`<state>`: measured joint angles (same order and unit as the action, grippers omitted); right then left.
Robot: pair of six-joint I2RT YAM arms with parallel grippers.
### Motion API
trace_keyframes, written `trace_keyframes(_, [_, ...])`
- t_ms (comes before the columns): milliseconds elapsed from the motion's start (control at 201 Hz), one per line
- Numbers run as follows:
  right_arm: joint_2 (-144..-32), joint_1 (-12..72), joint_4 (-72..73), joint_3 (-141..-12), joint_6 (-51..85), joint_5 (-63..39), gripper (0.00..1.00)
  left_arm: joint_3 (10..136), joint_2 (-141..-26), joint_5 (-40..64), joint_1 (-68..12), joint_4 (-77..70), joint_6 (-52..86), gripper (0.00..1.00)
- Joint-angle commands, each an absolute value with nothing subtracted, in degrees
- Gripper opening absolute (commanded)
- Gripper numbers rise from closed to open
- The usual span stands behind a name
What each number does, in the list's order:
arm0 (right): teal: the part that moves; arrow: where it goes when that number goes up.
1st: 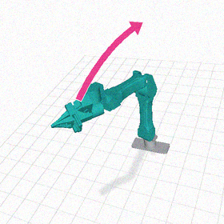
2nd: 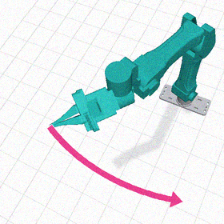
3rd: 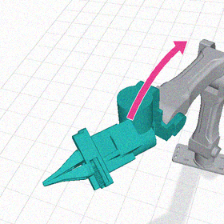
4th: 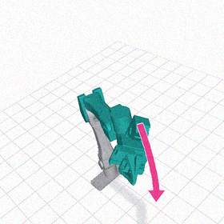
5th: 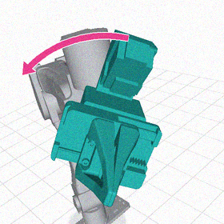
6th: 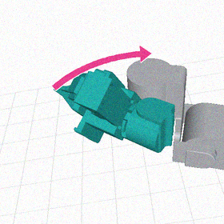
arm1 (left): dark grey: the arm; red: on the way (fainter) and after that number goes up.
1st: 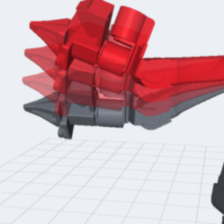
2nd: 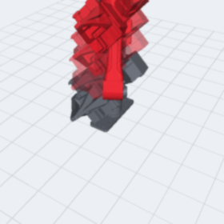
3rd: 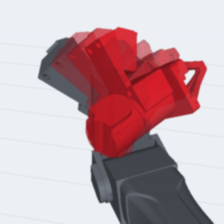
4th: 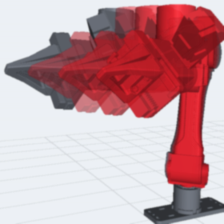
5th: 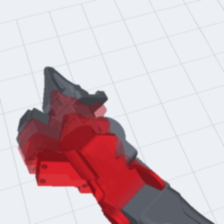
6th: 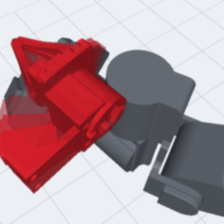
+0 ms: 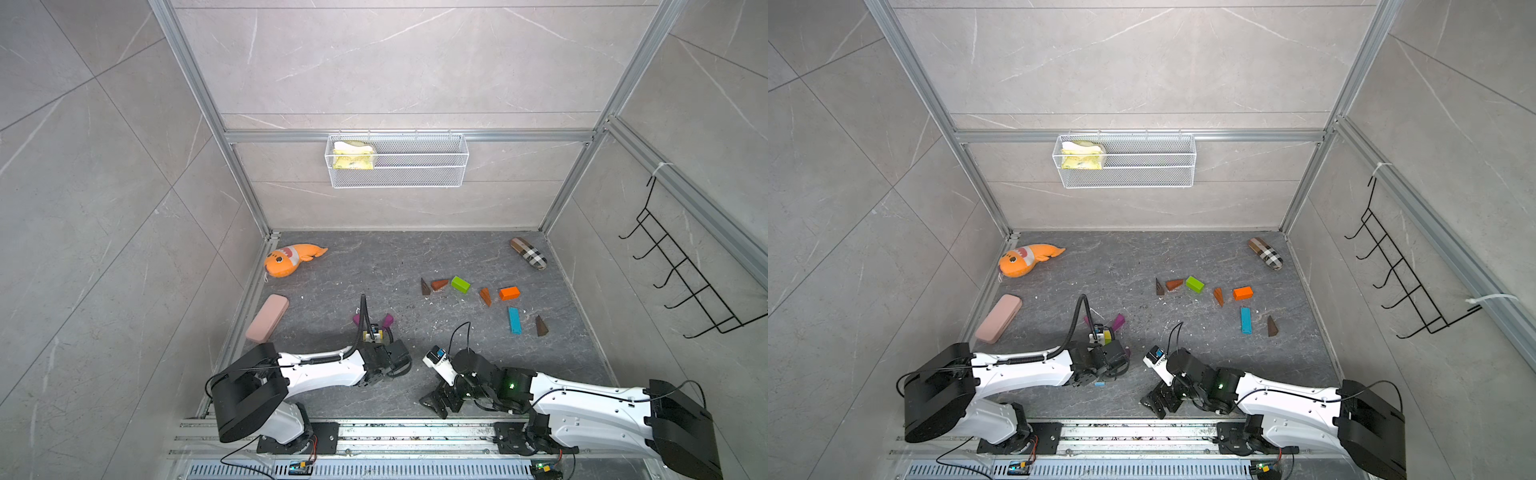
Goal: Assemble a small pinwheel with building blocks
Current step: Assemble the building block at the center of the board, then pick up the building block from the center of the board.
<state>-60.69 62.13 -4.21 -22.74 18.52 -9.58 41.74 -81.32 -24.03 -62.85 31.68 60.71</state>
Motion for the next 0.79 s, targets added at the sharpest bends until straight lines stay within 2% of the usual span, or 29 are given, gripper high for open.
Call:
trace_keyframes(0, [-60.21, 62.32, -5.19, -25.21, 19.95, -7.95, 1.00, 42.40, -75.80, -28.27, -62.58, 33.42, 57.25, 0.99])
trace_keyframes(269, [-59.62, 61.34, -10.64, -31.82, 18.54, -3.68, 1.00, 46.97, -68.71, -31.22, -62.21, 35.47, 47.95, 1.00])
trace_keyframes(443, [-58.72, 58.11, -12.15, -34.89, 18.72, -0.31, 1.00, 50.73, -66.58, -32.19, -57.79, 35.79, 36.12, 1.00])
trace_keyframes(498, [-58.80, 56.40, -13.29, -36.31, 18.39, -0.02, 1.00, 50.02, -65.34, -27.67, -53.82, 32.36, 32.64, 1.00])
trace_keyframes(647, [-59.64, 52.44, -16.26, -41.34, 17.73, -0.11, 1.00, 44.25, -64.92, 2.31, -35.43, 18.42, 28.97, 1.00])
trace_keyframes(707, [-60.39, 50.24, -19.29, -44.44, 18.79, 1.21, 1.00, 45.15, -66.24, 6.80, -33.12, 16.12, 26.41, 1.00])
trace_keyframes(787, [-60.90, 46.55, -23.21, -48.55, 20.24, 1.71, 1.00, 47.79, -67.34, 6.92, -32.99, 14.94, 21.89, 1.00])
